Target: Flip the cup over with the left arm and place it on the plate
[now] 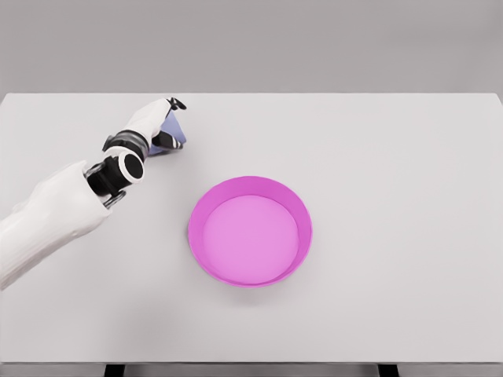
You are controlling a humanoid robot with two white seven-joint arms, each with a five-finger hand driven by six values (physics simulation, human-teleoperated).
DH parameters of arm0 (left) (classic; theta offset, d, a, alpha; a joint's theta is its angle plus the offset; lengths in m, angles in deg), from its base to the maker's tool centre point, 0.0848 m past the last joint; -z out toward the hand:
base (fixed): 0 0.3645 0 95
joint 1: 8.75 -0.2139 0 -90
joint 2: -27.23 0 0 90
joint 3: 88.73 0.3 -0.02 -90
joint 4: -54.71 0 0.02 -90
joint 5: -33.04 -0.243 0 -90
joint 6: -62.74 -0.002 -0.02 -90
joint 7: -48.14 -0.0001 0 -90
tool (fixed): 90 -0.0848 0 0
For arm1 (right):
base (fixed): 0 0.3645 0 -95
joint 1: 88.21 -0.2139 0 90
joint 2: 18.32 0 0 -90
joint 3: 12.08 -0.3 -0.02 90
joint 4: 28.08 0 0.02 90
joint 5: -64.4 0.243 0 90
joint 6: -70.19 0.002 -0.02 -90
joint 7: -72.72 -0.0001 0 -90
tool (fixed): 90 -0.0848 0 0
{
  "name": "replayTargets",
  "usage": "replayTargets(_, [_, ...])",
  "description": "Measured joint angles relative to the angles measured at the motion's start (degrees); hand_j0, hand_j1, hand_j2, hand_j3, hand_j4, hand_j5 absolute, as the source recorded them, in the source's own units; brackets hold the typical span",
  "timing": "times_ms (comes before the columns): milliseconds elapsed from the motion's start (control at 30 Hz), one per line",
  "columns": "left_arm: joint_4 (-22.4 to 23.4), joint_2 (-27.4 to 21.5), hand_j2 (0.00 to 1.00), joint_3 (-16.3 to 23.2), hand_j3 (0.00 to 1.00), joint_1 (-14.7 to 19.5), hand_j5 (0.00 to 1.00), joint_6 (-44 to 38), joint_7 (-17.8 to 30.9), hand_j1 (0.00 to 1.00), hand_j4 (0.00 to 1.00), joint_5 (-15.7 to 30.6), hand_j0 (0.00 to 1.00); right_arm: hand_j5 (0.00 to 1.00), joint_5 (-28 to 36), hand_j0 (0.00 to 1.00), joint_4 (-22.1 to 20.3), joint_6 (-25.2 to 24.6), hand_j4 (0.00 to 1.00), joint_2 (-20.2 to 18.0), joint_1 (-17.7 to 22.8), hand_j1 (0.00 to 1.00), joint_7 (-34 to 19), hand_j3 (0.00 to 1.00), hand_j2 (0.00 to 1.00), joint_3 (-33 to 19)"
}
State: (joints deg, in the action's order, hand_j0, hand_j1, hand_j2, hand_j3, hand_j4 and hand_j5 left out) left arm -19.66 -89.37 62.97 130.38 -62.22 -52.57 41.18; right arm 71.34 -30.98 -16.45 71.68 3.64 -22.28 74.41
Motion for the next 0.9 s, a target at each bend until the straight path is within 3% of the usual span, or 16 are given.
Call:
replayTargets(567, [-3.05,-0.49,0.71,-2.89,0.71,0.00,0.71,0.00,-0.08,0.71,0.71,0.81,0.71,1.00,0.00,1.00,0.00,0.01,1.00,0.00,-0.09,1.00,0.00,1.00,1.00,0.00])
replayTargets(900, [-13.01,-3.32,0.71,-8.21,0.71,-3.60,0.71,-0.01,-0.07,0.71,0.71,2.66,0.71,1.00,0.00,1.00,0.00,0.01,1.00,0.00,0.00,1.00,0.00,1.00,1.00,0.00])
